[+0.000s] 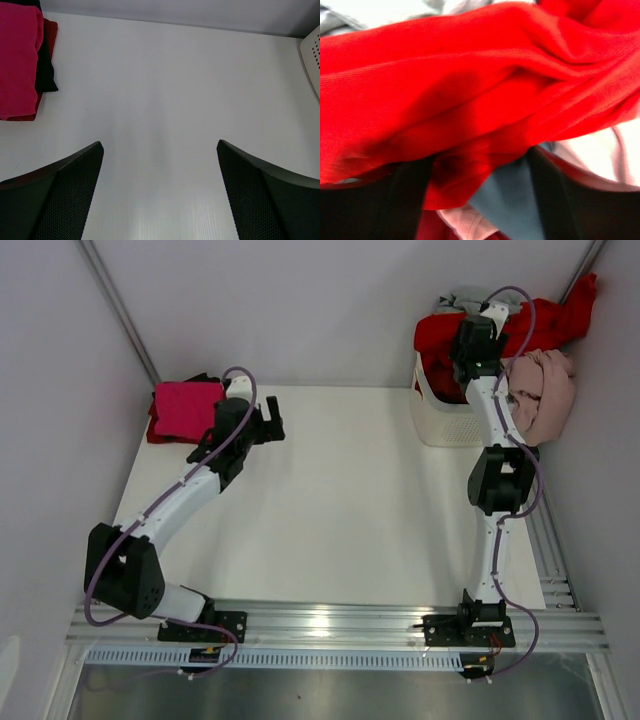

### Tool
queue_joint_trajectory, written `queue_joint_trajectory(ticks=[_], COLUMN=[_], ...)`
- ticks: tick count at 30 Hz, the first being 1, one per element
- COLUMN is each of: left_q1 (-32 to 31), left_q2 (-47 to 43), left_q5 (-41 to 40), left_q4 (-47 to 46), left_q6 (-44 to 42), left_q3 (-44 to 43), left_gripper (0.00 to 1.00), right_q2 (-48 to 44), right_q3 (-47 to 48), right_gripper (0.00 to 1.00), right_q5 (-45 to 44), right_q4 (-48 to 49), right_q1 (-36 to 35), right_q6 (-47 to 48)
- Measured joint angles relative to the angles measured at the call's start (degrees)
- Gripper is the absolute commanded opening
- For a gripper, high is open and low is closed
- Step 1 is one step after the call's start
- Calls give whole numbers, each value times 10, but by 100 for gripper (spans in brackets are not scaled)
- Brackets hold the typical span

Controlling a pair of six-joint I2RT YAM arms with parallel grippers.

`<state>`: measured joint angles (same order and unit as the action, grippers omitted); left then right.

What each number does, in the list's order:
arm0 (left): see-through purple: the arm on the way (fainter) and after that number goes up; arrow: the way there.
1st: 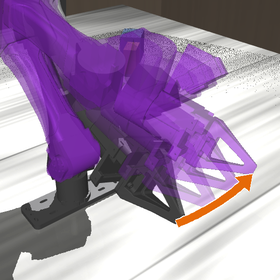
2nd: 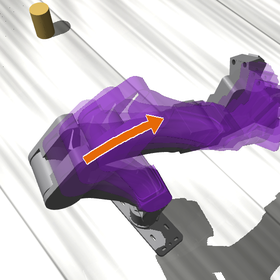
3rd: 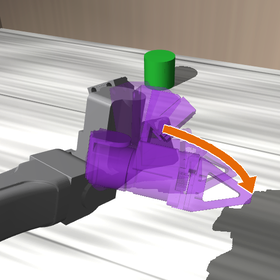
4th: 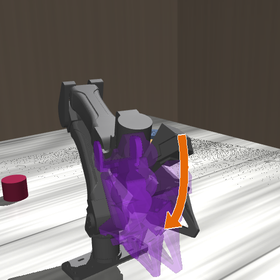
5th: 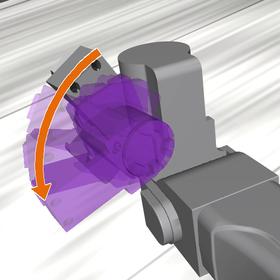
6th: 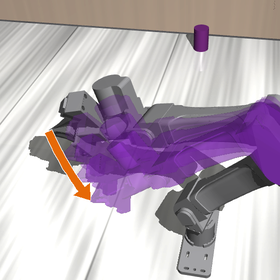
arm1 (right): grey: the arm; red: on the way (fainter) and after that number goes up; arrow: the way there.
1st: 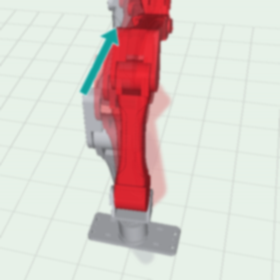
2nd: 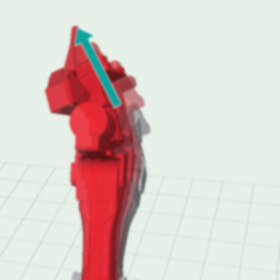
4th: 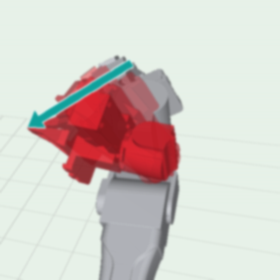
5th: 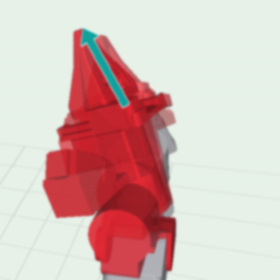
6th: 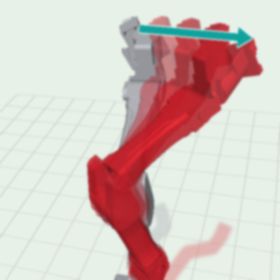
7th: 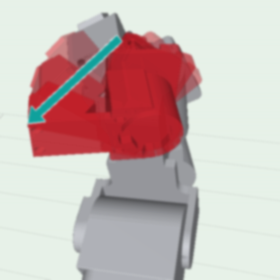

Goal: Fold and stack the t-shirts

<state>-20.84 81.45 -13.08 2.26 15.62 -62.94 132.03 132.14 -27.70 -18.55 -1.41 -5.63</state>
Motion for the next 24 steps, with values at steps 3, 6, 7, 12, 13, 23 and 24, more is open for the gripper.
queue_joint_trajectory(ticks=[3, 6, 7, 12, 13, 23, 24], left_q1=[-3, -3, -3, -3, -4, -6, -7], left_q2=[-6, -8, -8, -8, -8, 1, 2], left_q5=[-10, -25, -28, -40, -44, -47, -47], left_q4=[1, 4, 5, 5, 5, 5, 4], left_q6=[0, 0, 1, 5, 6, 20, 21], left_q3=[11, 14, 14, 14, 14, -14, -15], left_gripper=[99, 98, 98, 98, 99, 98, 98], right_q2=[4, 4, 4, -15, -22, -125, -132], right_q3=[7, 6, 4, -18, -20, -20, -20], right_gripper=[0, 0, 0, 0, 0, 0, 0], right_q5=[1, -6, -9, -21, -21, 54, 59], right_q4=[-1, 1, 4, 17, 15, -34, -37], right_q1=[-6, -12, -14, -34, -41, -122, -133], right_q6=[-11, -16, -11, 43, 57, 102, 102])
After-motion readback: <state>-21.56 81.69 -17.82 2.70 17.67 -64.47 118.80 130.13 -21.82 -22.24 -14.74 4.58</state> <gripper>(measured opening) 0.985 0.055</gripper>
